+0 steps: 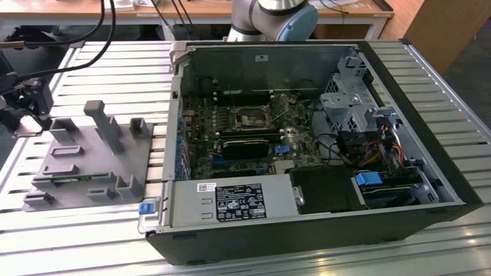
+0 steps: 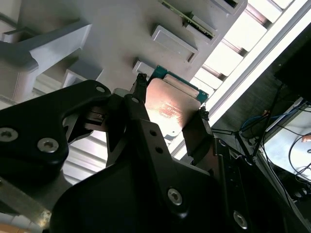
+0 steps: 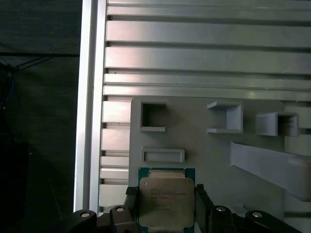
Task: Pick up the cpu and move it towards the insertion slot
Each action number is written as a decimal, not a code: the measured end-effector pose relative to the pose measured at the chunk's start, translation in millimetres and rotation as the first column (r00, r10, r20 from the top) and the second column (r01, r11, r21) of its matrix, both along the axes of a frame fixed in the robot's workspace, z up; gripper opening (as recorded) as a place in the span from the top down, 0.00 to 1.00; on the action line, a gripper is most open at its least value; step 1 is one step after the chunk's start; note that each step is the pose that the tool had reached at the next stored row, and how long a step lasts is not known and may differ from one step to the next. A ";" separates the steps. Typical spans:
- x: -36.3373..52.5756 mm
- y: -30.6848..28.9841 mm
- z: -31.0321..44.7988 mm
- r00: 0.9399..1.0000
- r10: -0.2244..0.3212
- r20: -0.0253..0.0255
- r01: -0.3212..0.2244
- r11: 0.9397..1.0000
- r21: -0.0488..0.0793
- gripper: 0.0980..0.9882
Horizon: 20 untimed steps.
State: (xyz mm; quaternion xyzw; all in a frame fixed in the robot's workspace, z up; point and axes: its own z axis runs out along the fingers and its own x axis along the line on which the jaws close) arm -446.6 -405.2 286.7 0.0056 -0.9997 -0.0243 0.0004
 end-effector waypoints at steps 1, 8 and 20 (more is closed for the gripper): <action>0.0 0.0 0.4 1.000 0.000 0.000 0.000 1.000 0.000 0.50; 0.0 0.1 4.2 1.000 0.000 0.000 0.000 1.000 0.000 0.50; 0.0 0.2 10.7 1.000 0.000 0.000 0.000 1.000 0.000 0.50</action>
